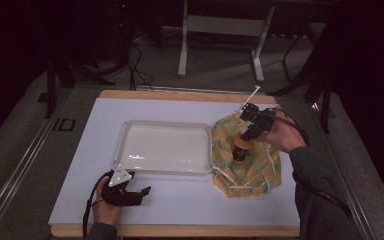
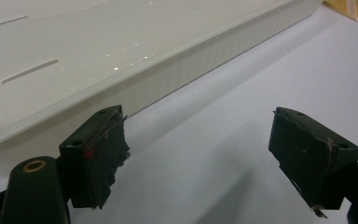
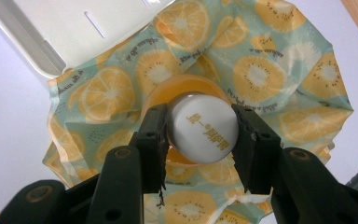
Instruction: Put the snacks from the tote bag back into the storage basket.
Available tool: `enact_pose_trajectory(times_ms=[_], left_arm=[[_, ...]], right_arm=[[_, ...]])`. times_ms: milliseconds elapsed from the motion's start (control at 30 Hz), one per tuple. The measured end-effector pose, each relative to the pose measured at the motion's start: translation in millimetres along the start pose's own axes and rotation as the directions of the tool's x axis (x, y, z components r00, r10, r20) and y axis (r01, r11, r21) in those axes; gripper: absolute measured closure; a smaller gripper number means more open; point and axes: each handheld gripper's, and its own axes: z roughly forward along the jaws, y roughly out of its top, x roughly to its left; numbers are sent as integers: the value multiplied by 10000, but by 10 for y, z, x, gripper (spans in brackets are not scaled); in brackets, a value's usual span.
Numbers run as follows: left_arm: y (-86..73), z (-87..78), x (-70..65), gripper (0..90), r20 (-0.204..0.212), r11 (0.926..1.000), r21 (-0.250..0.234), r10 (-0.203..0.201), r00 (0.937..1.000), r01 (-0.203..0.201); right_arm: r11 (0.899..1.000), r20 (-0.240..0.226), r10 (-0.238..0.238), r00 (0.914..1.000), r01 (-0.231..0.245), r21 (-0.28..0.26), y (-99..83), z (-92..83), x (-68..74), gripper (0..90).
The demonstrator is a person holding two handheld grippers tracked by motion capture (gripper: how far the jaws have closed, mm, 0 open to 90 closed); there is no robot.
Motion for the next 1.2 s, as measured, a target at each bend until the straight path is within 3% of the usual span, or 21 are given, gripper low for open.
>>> enact_pose_trajectory(times_ms=[467, 1200], left_arm=[[-2, -5, 1, 190, -22, 10000, -17, 14, 10000, -14], [-1, -2, -6, 195, -28, 10000, -1, 68, 10000, -68]], right_arm=[[9987, 245, 502, 9984, -499, -133, 4, -116, -25, 587], [9991, 624, 392, 9973, -381, -181, 87, -348, -13, 587]])
